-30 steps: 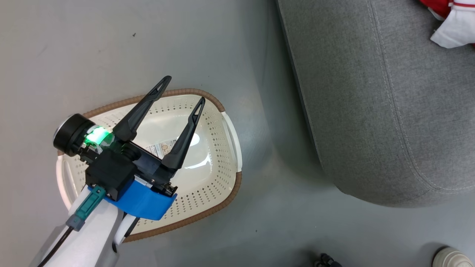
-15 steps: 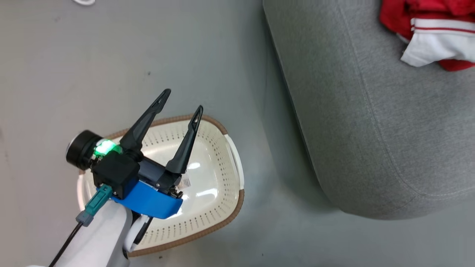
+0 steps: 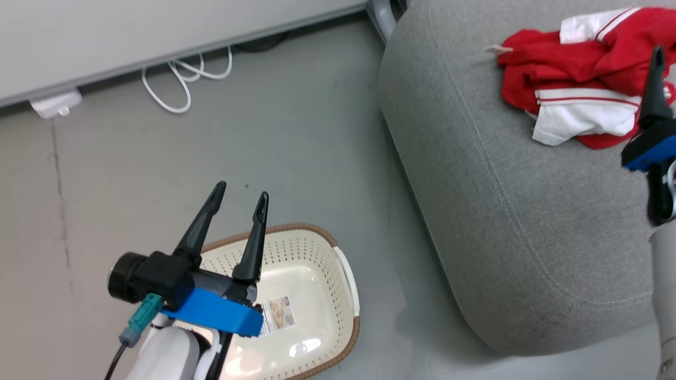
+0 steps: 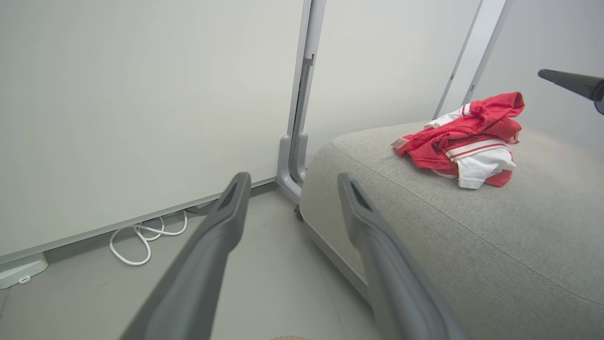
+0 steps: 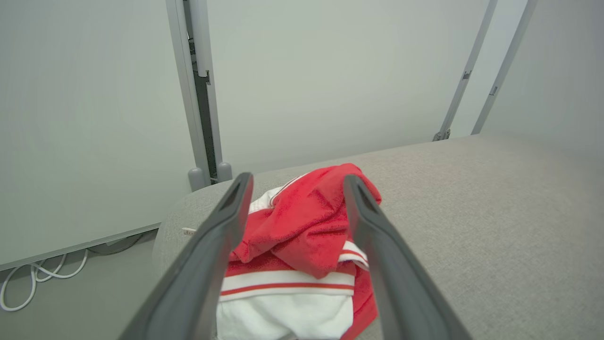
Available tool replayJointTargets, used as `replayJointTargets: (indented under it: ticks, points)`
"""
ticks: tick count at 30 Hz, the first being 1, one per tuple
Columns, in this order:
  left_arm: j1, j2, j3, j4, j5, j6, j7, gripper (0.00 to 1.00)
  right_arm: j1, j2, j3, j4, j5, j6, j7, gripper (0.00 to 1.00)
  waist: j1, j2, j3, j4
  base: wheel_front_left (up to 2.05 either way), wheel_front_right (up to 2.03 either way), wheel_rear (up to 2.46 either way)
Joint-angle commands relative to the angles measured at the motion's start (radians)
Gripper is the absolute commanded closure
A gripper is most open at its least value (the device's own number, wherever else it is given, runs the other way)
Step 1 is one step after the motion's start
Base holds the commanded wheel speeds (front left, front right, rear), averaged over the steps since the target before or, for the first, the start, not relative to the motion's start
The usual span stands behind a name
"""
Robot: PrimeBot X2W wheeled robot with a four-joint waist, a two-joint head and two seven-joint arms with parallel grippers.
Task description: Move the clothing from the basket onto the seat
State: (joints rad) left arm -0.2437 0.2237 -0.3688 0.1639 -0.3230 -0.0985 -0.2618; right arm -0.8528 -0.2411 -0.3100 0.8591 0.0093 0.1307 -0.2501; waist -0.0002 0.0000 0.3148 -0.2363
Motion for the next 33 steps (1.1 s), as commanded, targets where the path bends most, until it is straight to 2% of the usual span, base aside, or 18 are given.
replayJointTargets:
  ticks: [1, 7, 18, 26, 33]
  points:
    - [0.024, -0.012, 0.012, 0.005, 0.006, -0.002, -0.004, 0.0, 0.047, 0.015, 0.013, -0.022, 0.011, 0.0, -0.005, 0.0, 0.0002, 0.0, -0.06, 0.012, 0.0, 0.0, 0.0]
    - [0.086, -0.058, 0.063, 0.021, 0.009, -0.012, -0.004, 0.0, 0.202, 0.055, 0.085, -0.154, 0.008, 0.0, 0.021, 0.0, 0.0002, 0.0, -0.133, 0.031, 0.0, 0.0, 0.0]
    - [0.17, -0.116, 0.169, 0.032, 0.044, -0.021, -0.005, 0.0, 0.514, 0.144, 0.15, -0.438, -0.031, 0.0, 0.088, 0.0, 0.0002, 0.0, -0.207, 0.086, 0.0, 0.0, 0.0]
    - [0.199, -0.137, 0.221, 0.061, 0.056, -0.028, -0.005, 0.0, 0.649, 0.185, 0.181, -0.595, -0.027, 0.0, 0.09, 0.0, 0.0002, 0.0, -0.242, 0.138, 0.0, 0.0, 0.0]
    - [0.211, -0.149, 0.258, 0.08, 0.061, -0.031, -0.005, 0.0, 0.719, 0.191, 0.22, -0.672, 0.01, 0.0, 0.113, 0.0, 0.0002, 0.0, -0.256, 0.181, 0.0, 0.0, 0.0]
